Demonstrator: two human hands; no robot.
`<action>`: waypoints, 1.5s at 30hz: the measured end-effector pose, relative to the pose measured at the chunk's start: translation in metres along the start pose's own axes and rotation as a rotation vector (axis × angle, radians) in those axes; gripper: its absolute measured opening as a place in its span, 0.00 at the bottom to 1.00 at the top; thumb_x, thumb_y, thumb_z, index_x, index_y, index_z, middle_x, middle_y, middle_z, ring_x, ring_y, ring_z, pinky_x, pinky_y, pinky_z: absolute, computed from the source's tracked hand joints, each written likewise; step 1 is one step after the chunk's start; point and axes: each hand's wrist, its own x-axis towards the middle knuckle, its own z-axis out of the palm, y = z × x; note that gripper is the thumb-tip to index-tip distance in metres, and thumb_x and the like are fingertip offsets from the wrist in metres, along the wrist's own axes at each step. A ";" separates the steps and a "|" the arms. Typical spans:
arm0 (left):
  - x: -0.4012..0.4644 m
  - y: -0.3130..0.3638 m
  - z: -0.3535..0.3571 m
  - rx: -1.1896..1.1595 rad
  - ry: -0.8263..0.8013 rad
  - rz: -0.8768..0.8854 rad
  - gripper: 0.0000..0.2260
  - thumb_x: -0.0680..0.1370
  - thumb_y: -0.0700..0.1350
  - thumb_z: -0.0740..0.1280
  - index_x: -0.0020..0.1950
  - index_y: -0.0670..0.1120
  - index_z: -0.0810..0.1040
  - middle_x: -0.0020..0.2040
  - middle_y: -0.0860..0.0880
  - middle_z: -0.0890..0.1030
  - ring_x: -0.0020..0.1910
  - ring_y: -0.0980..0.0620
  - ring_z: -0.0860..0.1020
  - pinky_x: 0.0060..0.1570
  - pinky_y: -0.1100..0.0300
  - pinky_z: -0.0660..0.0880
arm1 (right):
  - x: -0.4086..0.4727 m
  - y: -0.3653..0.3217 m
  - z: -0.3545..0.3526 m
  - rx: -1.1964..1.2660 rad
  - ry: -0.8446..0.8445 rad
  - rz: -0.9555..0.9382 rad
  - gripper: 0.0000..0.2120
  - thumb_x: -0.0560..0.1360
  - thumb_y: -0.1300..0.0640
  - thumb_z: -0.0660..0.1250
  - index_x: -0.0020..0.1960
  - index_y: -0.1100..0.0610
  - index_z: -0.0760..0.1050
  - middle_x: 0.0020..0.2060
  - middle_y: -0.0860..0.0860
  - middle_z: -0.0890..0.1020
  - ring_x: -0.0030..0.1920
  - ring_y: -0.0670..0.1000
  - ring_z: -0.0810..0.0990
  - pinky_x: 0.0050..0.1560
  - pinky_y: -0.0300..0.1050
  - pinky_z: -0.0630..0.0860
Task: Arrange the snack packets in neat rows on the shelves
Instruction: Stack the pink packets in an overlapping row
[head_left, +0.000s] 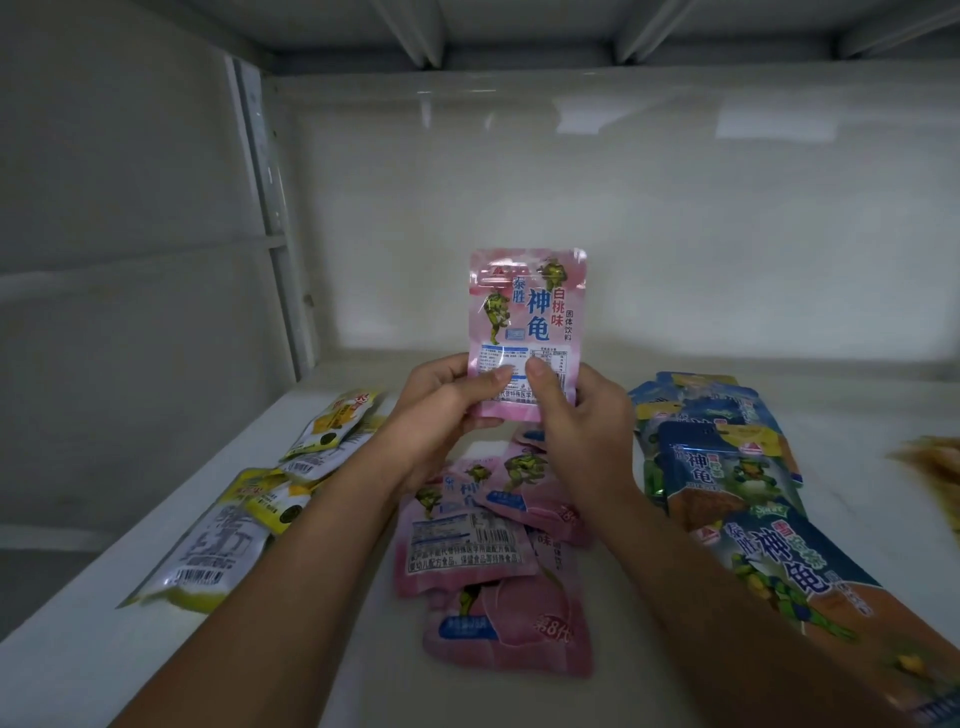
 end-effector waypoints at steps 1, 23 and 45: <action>0.000 0.001 0.001 -0.023 -0.020 -0.010 0.12 0.80 0.39 0.71 0.62 0.37 0.83 0.58 0.42 0.87 0.58 0.45 0.85 0.55 0.55 0.83 | -0.001 0.000 0.000 0.008 -0.007 -0.010 0.11 0.82 0.52 0.70 0.54 0.59 0.85 0.41 0.48 0.87 0.42 0.43 0.84 0.41 0.36 0.78; -0.007 0.006 0.000 0.079 0.016 0.094 0.07 0.80 0.43 0.73 0.56 0.42 0.86 0.50 0.46 0.89 0.47 0.50 0.87 0.45 0.58 0.82 | -0.003 -0.004 0.001 0.001 -0.035 -0.023 0.27 0.81 0.49 0.70 0.34 0.66 0.65 0.28 0.54 0.64 0.30 0.46 0.62 0.32 0.41 0.60; -0.013 0.013 0.011 -0.081 -0.019 -0.045 0.16 0.81 0.37 0.70 0.34 0.49 0.85 0.36 0.60 0.86 0.39 0.67 0.84 0.50 0.64 0.77 | -0.005 0.002 0.008 -0.082 -0.095 -0.127 0.23 0.82 0.44 0.62 0.39 0.62 0.69 0.33 0.59 0.72 0.34 0.57 0.71 0.36 0.53 0.69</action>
